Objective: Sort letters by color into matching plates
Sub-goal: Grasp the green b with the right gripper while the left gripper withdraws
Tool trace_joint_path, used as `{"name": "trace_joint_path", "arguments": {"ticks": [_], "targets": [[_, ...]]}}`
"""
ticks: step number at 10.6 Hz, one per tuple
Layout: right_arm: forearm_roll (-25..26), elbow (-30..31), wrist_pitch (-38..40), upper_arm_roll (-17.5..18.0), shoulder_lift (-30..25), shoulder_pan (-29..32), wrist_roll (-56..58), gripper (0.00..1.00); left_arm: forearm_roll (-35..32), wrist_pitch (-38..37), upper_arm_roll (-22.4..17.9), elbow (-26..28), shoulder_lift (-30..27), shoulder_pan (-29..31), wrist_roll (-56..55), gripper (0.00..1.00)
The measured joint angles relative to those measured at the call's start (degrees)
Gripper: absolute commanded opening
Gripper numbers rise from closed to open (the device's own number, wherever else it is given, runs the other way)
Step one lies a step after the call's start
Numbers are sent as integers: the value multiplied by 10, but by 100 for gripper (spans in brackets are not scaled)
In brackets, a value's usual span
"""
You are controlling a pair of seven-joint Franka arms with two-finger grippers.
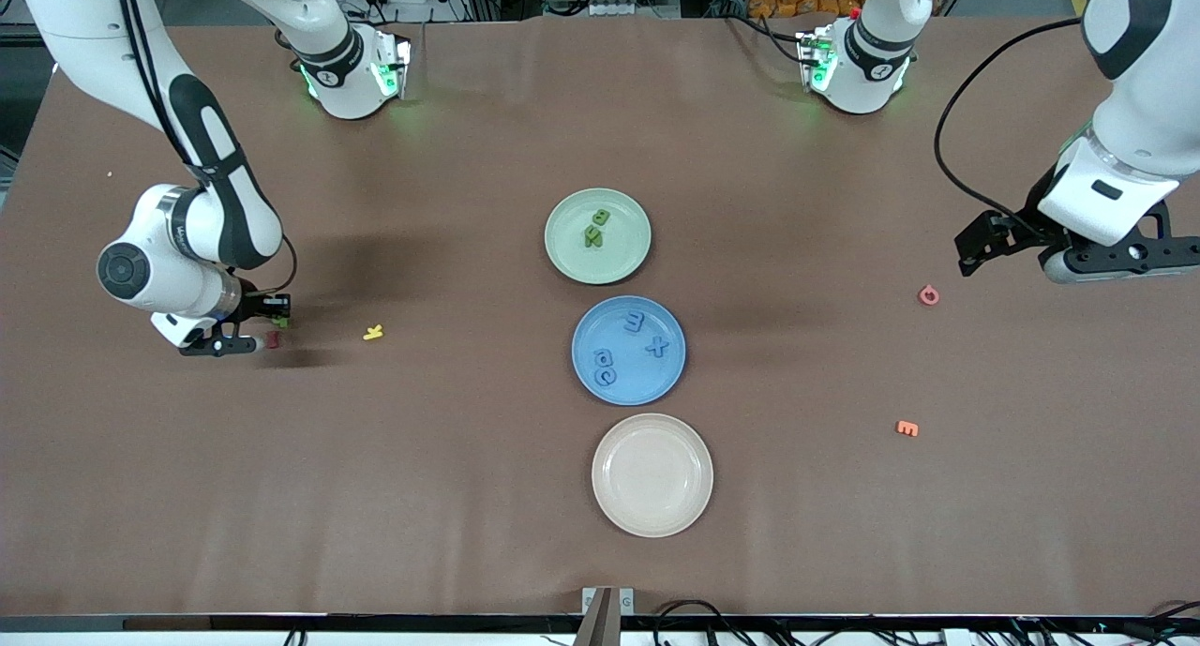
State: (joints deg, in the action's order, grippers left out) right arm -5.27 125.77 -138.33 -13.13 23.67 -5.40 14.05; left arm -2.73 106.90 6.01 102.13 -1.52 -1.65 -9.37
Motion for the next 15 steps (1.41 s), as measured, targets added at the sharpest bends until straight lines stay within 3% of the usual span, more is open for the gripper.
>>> {"name": "trace_joint_path", "arguments": {"ticks": [3, 7, 15], "targets": [[-1, -15, 44, 0, -14, 0, -10, 0, 0, -61, -14, -35, 0, 2, 74, 100], [-12, -28, 90, 15, -34, -13, -91, 0, 9, -116, -14, -83, 1, 1, 87, 100], [-38, -42, 117, 160, -57, -29, -363, 0, 21, -143, -15, -95, 6, 2, 92, 100]]}}
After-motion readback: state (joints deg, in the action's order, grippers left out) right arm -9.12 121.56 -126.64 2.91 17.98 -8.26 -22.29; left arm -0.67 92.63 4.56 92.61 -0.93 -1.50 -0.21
